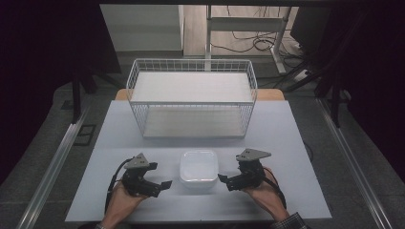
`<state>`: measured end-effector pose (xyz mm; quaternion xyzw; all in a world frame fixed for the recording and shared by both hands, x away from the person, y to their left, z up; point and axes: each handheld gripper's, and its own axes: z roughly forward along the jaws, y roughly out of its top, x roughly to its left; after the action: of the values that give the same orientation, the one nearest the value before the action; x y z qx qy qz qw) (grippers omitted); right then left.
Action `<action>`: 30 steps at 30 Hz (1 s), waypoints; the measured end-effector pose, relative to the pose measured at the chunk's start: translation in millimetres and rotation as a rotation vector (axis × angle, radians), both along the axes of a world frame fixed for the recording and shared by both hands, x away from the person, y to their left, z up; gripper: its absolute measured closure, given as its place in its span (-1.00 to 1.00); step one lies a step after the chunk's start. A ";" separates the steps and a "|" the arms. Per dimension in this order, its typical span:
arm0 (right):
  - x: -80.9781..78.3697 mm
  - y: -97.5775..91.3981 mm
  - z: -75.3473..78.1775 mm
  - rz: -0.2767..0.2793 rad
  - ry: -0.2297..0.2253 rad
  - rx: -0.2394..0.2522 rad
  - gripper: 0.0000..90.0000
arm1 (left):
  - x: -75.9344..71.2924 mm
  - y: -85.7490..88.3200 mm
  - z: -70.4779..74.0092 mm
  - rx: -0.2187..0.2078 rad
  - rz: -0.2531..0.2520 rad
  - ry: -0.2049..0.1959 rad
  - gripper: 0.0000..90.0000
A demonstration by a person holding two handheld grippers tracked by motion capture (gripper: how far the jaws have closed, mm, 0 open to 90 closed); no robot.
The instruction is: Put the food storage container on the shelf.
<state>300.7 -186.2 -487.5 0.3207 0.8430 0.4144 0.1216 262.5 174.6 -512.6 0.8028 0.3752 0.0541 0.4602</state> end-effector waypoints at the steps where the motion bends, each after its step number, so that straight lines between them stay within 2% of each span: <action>1: 1.6 2.6 1.5 0.008 0.021 0.023 -1.00 | 5.3 -5.2 2.7 0.001 0.002 0.002 -0.86; 5: 3.8 7.6 3.5 0.013 0.030 0.026 -0.99 | 14.1 -12.3 7.1 -0.004 -0.012 0.010 -0.84; 7: 8.3 12.9 5.2 0.013 0.054 0.038 -0.93 | 24.1 -18.1 12.3 -0.045 -0.029 0.023 -0.80; 10: 12.6 17.5 5.8 0.015 0.072 0.044 -0.90 | 30.9 -23.3 15.5 -0.053 -0.036 0.026 -0.77; 12: 17.4 22.8 5.6 0.018 0.088 0.042 -0.86 | 37.3 -30.1 16.7 -0.050 -0.044 0.029 -0.75; 13: 22.1 28.5 4.5 0.018 0.098 0.037 -0.83 | 42.7 -37.4 15.2 -0.031 -0.054 0.032 -0.74; 14: 22.1 28.5 4.5 0.018 0.098 0.037 -0.83 | 42.7 -37.4 15.2 -0.031 -0.054 0.032 -0.74; 15: 25.7 33.3 2.2 0.016 0.118 0.030 -0.80 | 46.2 -43.6 10.8 0.002 -0.062 0.033 -0.74; 18: 27.1 36.2 -1.0 0.022 0.133 0.020 -0.79 | 48.0 -47.5 5.3 0.011 -0.069 0.048 -0.74; 19: 28.2 35.3 -2.0 0.020 0.163 0.035 -0.74 | 49.8 -46.3 2.0 -0.024 -0.079 0.069 -0.73; 20: 28.4 34.7 -2.0 0.020 0.175 0.041 -0.69 | 49.8 -46.3 2.0 -0.024 -0.079 0.069 -0.71; 22: 28.3 33.8 -1.7 0.029 0.211 0.060 -0.55 | 49.9 -43.0 -1.3 -0.078 -0.102 0.112 -0.58; 23: 28.5 33.4 -2.1 0.037 0.229 0.071 -0.47 | 49.3 -42.4 -2.6 -0.093 -0.095 0.128 -0.53; 26: 28.1 31.6 -2.2 0.034 0.298 0.095 -0.39 | 48.3 -38.4 -4.1 -0.120 -0.098 0.175 -0.47; 27: 26.9 30.5 -1.7 0.033 0.305 0.094 -0.36 | 47.1 -36.7 -3.6 -0.127 -0.095 0.191 -0.41; 28: 26.9 30.5 -1.7 0.033 0.305 0.094 -0.36 | 47.1 -36.7 -3.6 -0.127 -0.095 0.191 -0.34; 29: 23.6 27.7 -0.2 0.027 0.322 0.098 -0.24 | 43.4 -33.1 -2.3 -0.140 -0.090 0.209 -0.27; 30: 23.6 27.7 -0.2 0.027 0.322 0.098 -0.24 | 43.4 -33.1 -2.3 -0.140 -0.090 0.209 -0.17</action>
<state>324.3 -158.5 -487.7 0.3773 0.8344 0.4000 -0.0365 305.9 141.4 -514.9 0.7860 0.3875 -0.0768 0.4755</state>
